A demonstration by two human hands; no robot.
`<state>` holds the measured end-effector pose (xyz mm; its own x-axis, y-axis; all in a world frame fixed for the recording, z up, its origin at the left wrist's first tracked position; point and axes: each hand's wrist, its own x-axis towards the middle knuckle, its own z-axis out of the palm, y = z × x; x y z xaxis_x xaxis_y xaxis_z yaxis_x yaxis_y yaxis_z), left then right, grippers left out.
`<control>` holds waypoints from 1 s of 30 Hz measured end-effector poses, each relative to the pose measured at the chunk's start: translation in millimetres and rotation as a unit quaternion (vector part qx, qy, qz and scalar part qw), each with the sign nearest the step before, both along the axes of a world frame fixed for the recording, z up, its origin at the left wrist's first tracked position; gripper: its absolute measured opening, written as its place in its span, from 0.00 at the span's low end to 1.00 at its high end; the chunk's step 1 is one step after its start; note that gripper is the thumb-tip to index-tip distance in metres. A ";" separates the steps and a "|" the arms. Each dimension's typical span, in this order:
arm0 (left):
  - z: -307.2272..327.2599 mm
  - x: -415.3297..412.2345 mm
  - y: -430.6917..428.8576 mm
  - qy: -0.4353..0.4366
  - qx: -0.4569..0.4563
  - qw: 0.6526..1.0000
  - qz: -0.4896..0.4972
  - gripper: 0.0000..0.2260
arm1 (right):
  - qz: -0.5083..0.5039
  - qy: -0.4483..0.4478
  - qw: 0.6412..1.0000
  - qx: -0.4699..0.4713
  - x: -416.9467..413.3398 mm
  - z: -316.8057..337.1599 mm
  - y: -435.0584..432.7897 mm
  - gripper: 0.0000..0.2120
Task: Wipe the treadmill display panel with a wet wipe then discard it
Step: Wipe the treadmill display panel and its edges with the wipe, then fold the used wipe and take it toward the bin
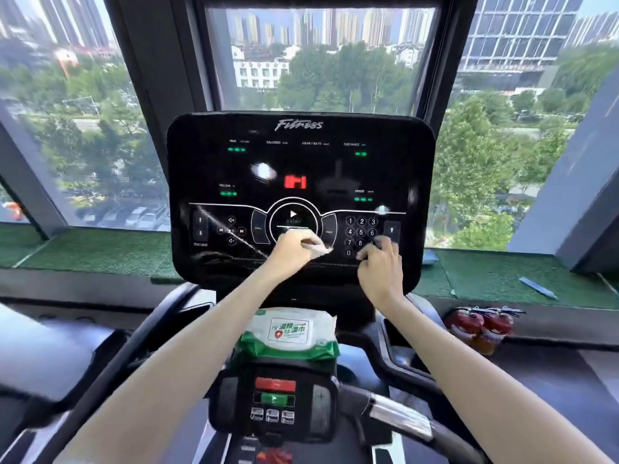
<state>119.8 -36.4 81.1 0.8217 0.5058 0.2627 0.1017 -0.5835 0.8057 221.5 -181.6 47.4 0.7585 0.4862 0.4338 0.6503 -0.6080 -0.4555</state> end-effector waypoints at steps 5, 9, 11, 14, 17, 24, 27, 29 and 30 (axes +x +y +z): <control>9.2 -26.8 4.6 0.013 -0.110 0.993 0.046 0.07 | 0.075 0.082 0.993 0.048 -22.0 -3.2 3.4 0.16; 8.1 -32.7 1.7 0.131 -0.110 0.985 -0.035 0.14 | 0.130 0.142 0.979 0.063 -46.9 -2.2 2.1 0.18; 6.1 -34.6 -3.0 0.171 -0.091 0.978 -0.081 0.15 | 0.126 0.162 0.976 0.071 -55.9 -1.3 0.6 0.13; 7.2 -42.7 -4.8 0.157 -0.094 0.977 -0.108 0.16 | 0.082 0.191 0.974 0.085 -68.6 -0.5 -2.9 0.05; 1.3 -49.9 1.6 0.148 -0.222 0.956 -0.119 0.18 | 0.015 0.205 0.971 0.120 -82.1 -1.0 -6.4 0.01; -30.4 -54.7 -54.5 0.195 -0.297 0.911 -0.207 0.12 | -0.150 0.232 0.939 0.205 -131.5 -6.6 -73.0 0.06; -31.5 -57.7 -104.0 0.206 -0.302 0.891 -0.270 0.08 | -0.239 0.233 0.923 0.190 -157.3 -7.9 -121.6 0.06; -28.9 -62.4 -139.3 0.218 -0.305 0.873 -0.312 0.08 | -0.290 0.236 0.902 0.216 -173.9 -7.6 -156.2 0.04; -28.7 -64.9 -156.8 0.222 -0.300 0.865 -0.336 0.08 | -0.309 0.242 0.890 0.232 -182.4 -8.4 -173.8 0.02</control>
